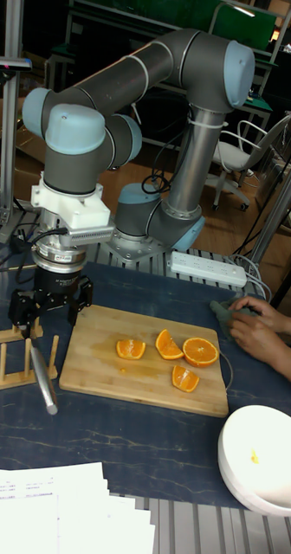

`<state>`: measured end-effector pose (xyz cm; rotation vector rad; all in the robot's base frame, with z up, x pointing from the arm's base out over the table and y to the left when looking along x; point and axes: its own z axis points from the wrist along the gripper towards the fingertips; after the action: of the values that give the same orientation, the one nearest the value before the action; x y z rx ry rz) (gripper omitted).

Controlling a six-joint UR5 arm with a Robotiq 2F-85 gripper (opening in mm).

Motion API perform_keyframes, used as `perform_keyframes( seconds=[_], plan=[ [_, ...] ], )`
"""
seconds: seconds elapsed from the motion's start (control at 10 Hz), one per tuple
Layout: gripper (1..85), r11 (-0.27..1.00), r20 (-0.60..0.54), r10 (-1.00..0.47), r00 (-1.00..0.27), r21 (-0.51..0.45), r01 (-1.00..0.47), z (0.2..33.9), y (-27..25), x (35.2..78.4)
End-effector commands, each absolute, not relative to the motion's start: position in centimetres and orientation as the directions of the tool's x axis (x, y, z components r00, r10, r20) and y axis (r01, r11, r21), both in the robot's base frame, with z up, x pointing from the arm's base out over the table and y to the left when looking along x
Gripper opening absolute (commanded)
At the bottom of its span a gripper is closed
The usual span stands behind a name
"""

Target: Chop the orange

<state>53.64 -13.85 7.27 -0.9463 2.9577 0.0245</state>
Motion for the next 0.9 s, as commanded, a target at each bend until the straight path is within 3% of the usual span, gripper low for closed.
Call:
perform_keyframes(
  seconds=[0.0,0.2,0.6,0.7,0.8],
  plan=[
    [84.3,0.858,-0.03,-0.505,-0.863,0.094,-0.505,8.5,-12.3,51.6],
    [84.0,0.898,-0.007,-0.406,-0.914,0.18,-0.4,11.1,-10.2,49.1],
    [72.7,0.918,0.036,-0.215,-0.976,0.349,-0.189,14.7,-4.7,46.6],
    [66.7,0.916,0.042,-0.195,-0.98,0.364,-0.167,15.0,-3.9,46.5],
    [54.3,0.926,0.059,-0.172,-0.983,0.351,-0.141,15.2,-3.8,46.7]
  ],
)
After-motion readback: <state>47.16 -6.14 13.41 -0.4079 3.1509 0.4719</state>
